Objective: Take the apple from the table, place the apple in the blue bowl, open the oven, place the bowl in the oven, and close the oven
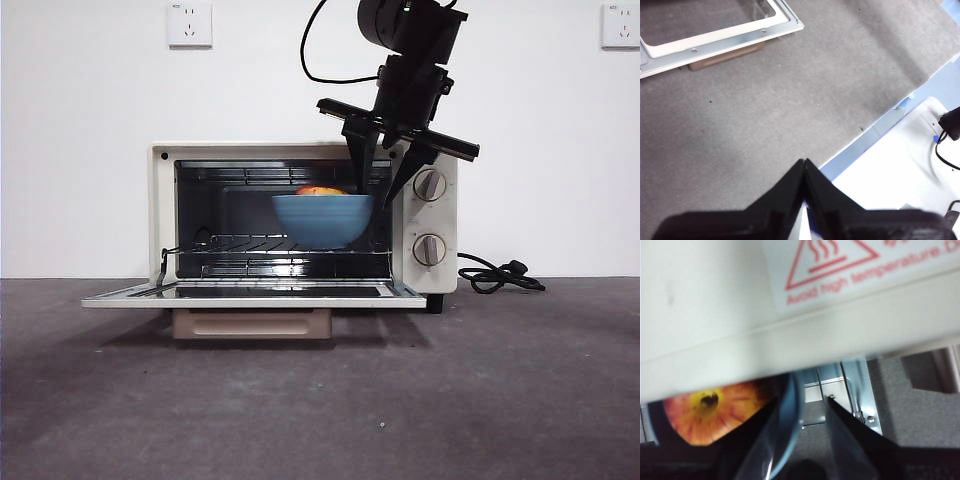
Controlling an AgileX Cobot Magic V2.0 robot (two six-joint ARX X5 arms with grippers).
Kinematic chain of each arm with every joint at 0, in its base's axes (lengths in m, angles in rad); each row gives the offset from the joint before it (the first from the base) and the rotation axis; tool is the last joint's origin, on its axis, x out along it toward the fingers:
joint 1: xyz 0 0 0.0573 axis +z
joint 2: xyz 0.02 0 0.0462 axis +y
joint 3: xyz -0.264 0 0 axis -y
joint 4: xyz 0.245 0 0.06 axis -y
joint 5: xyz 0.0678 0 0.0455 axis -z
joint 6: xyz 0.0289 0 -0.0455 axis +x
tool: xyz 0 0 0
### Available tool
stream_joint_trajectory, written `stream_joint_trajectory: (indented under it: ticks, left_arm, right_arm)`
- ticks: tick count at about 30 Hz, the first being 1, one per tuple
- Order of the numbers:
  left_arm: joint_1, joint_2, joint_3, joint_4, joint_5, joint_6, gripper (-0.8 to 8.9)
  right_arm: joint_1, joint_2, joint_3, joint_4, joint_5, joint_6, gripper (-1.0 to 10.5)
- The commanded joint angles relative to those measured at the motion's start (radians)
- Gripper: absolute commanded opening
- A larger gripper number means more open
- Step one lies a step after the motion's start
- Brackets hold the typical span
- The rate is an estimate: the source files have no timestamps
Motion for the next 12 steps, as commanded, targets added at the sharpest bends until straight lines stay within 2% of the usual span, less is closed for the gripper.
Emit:
stream_joint_trajectory:
  ticks: [1,8,12]
  left_arm:
    - [-0.002,-0.005,-0.007,-0.002,-0.002,0.009,-0.06]
    - [-0.002,-0.005,-0.007,-0.011,-0.002,0.012,-0.06]
    - [-0.002,-0.005,-0.007,-0.010,-0.002,0.012,-0.06]
  right_arm:
    - [0.002,0.019,0.004,0.006,0.003,0.004,1.6]
    - [0.002,0.010,0.005,0.003,0.025,-0.011,1.6]
    - [0.003,-0.003,0.005,0.003,0.035,-0.044,1.6]
